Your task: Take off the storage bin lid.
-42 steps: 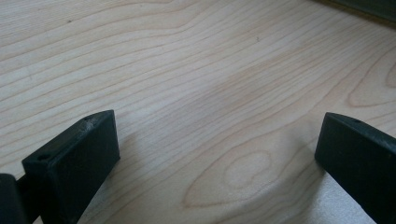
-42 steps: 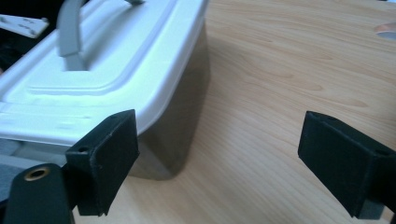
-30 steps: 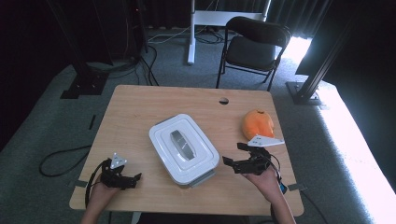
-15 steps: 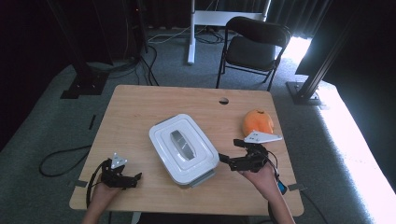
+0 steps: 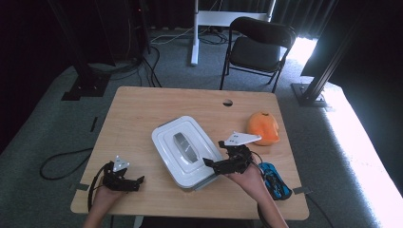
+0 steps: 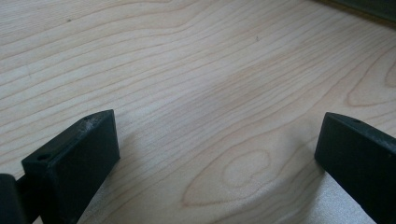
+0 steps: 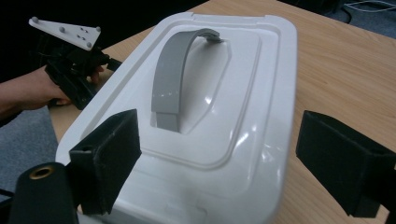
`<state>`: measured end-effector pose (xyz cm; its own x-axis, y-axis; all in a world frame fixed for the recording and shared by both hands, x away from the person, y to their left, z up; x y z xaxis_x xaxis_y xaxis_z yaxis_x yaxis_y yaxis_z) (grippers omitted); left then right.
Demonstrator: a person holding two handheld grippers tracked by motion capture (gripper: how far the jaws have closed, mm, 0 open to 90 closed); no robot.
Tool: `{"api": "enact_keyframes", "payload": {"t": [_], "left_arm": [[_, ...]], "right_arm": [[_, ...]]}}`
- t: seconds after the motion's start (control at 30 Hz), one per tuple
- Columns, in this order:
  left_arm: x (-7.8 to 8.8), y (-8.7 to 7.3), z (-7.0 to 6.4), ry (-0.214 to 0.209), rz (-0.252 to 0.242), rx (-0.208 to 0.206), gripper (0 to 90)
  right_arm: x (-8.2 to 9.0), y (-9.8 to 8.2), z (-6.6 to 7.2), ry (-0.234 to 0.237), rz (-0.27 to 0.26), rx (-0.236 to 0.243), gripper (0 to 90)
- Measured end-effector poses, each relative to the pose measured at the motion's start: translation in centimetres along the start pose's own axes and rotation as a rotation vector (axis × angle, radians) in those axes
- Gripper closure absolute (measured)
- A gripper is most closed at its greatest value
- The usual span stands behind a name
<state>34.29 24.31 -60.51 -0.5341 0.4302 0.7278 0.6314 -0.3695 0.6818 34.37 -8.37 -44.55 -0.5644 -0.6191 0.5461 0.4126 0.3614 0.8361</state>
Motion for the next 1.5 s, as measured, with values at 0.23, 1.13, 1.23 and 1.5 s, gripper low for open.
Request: {"api": "enact_keyframes", "payload": {"t": [0.23,1.13,1.23,1.5], "left_arm": [[0.0,0.0,0.0,-0.001,0.000,-0.001,0.2],[0.0,0.0,-0.1,-0.004,-0.001,-0.003,0.2],[0.0,0.0,0.0,-0.003,0.000,-0.003,0.2],[0.0,0.0,-0.1,-0.003,-0.001,-0.002,0.2]], "right_arm": [[-1.5,0.5,1.6,0.005,0.024,0.029,13.2],[-5.3,0.8,4.0,-0.100,0.051,0.020,41.9],[-5.4,0.9,4.3,-0.102,0.044,0.026,49.2],[-5.8,0.6,4.6,-0.121,0.044,0.038,61.3]]}}
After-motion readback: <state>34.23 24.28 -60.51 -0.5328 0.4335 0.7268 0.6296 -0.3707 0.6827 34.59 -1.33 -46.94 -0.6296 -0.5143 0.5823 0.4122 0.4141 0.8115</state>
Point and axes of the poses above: each handheld gripper's, and its own axes: x roughly backward along the jaws, y roughly out of its top, z roughly to its left, the point moved 8 cm from there along -x, roughly forward along the jaws, and after that the axes turned 7 degrees about -y, right-handed, at the moved point
